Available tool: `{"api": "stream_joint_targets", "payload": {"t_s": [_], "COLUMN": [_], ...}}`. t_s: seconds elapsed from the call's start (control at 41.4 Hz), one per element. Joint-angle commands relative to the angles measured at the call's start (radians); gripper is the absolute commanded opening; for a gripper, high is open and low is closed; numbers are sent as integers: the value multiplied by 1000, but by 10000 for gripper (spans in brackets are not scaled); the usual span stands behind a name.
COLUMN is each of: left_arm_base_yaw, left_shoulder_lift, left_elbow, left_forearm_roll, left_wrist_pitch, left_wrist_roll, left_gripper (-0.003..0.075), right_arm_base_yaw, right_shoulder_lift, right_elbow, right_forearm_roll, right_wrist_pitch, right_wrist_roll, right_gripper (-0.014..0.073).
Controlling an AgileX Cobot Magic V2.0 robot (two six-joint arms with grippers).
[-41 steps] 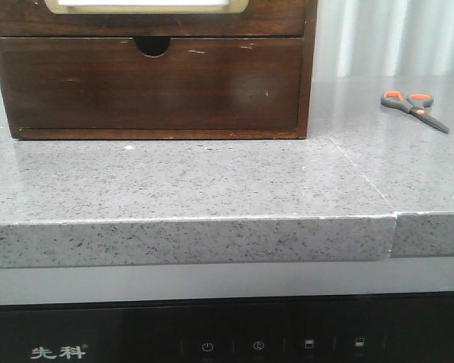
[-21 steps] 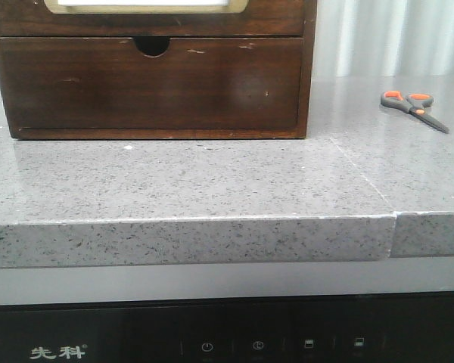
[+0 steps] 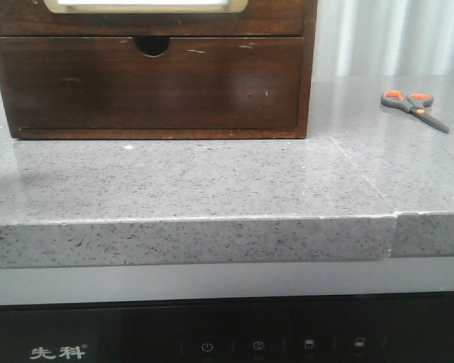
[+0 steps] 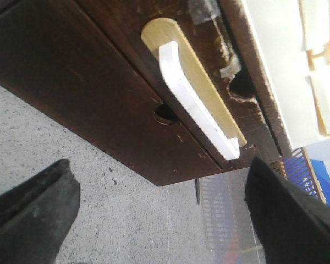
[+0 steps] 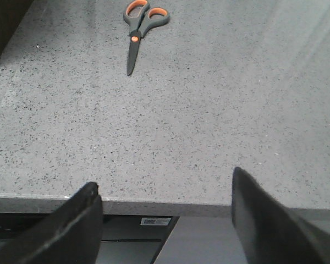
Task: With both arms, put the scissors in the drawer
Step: 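Grasp the white drawer handle with the left gripper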
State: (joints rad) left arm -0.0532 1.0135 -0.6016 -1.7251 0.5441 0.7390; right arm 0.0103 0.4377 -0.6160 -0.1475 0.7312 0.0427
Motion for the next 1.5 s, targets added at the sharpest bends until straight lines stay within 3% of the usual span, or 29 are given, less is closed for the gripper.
{"api": "stream_joint_targets", "payload": {"t_s": [0.0, 0.29, 0.677, 1.136, 1.354, 1.475], "left_arm_base_yaw": [-2, -2, -2, -2, 0, 0], "left_shoulder_lift": [57, 271, 464, 486, 486, 464], "left_elbow": [-46, -208, -416, -443, -443, -421], "left_forearm_roll": [-135, -135, -135, -135, -135, -135], "left_wrist_pitch": [72, 244, 280, 277, 349, 383], "left_wrist_roll": [80, 90, 86, 86, 95, 109], "left_gripper": [598, 597, 586, 130, 34, 18], "right_arm_base_yaw": [1, 1, 1, 1, 1, 1], "right_shoulder_lift": [14, 14, 14, 14, 14, 14], "right_elbow": [-24, -24, -24, -24, -24, -24], "right_forearm_roll": [-22, -22, -22, -22, -22, -22], "right_wrist_pitch": [-71, -69, -69, -69, -69, -69], "right_wrist_roll": [-5, -5, -5, -5, -5, -5], "right_gripper": [520, 520, 520, 520, 520, 520]}}
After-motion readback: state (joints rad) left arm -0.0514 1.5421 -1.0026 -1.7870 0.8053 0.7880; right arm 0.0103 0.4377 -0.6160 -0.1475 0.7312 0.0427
